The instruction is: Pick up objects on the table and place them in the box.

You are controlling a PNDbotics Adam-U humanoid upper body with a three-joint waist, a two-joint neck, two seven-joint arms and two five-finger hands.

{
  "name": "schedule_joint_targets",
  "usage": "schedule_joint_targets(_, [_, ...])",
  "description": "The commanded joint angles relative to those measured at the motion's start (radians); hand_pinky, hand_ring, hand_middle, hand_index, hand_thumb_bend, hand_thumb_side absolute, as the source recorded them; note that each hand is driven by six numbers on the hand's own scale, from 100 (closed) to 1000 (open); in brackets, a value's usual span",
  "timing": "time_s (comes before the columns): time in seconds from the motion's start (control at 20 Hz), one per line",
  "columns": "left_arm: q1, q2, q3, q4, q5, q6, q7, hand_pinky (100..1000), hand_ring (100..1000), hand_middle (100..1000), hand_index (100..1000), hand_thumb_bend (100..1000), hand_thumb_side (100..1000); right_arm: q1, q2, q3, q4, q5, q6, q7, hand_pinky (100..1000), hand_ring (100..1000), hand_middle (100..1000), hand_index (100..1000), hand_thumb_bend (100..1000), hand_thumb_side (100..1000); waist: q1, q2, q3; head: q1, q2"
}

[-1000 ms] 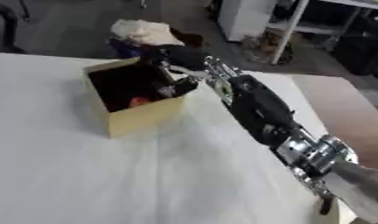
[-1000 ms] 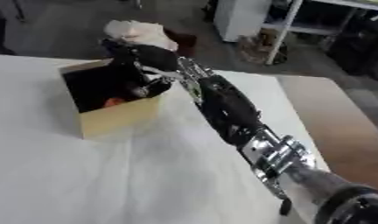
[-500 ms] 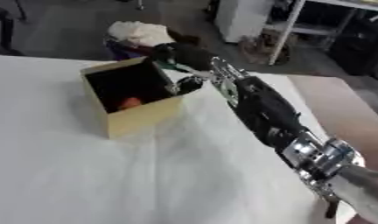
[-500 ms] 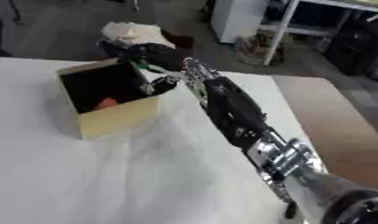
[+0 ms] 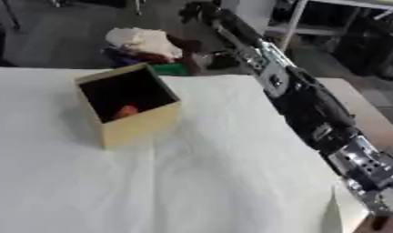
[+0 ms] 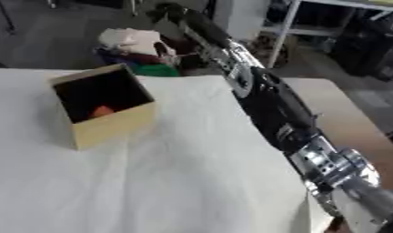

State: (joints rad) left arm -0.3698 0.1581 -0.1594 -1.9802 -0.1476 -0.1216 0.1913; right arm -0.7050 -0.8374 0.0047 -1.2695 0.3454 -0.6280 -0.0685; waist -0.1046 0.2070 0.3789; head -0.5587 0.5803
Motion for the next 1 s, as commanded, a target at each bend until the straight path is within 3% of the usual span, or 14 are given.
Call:
schedule_joint_targets(0.05, [0.012,0.018,0.023,-0.02,-0.018,0.009,0.022,788,658,609,864,100,787,0.022,-0.077,-0.043,-0.138,-0.19,0.05,0.037,747,905,702,906,100,414,0.01,-0.023,-0.027,0.041,0.011])
schedule_joint_targets(0.25, [0.048,0.022,0.054,-0.02,-0.039,0.026,0.058,788,659,608,864,100,789,0.115,-0.085,-0.096,-0.312,-0.334,0.104,0.039,744,904,704,909,100,419,0.024,-0.028,-0.098,0.111,0.019])
schedule_joint_targets(0.5, [0.075,0.017,0.084,-0.02,-0.061,0.042,0.096,789,660,608,864,100,791,0.236,-0.037,-0.153,-0.511,-0.427,0.148,0.052,744,915,709,917,100,470,0.039,-0.026,-0.17,0.209,0.024])
schedule_joint_targets(0.75, [0.095,0.01,0.104,-0.015,-0.079,0.056,0.128,791,662,609,864,100,792,0.324,0.043,-0.176,-0.649,-0.469,0.169,0.087,747,930,709,922,100,470,0.054,-0.019,-0.239,0.284,0.025])
schedule_joint_targets(1.0, [0.111,0.001,0.119,-0.001,-0.093,0.064,0.16,792,669,614,865,100,793,0.373,0.129,-0.178,-0.714,-0.46,0.181,0.14,747,938,709,913,100,470,0.069,-0.013,-0.307,0.364,0.041])
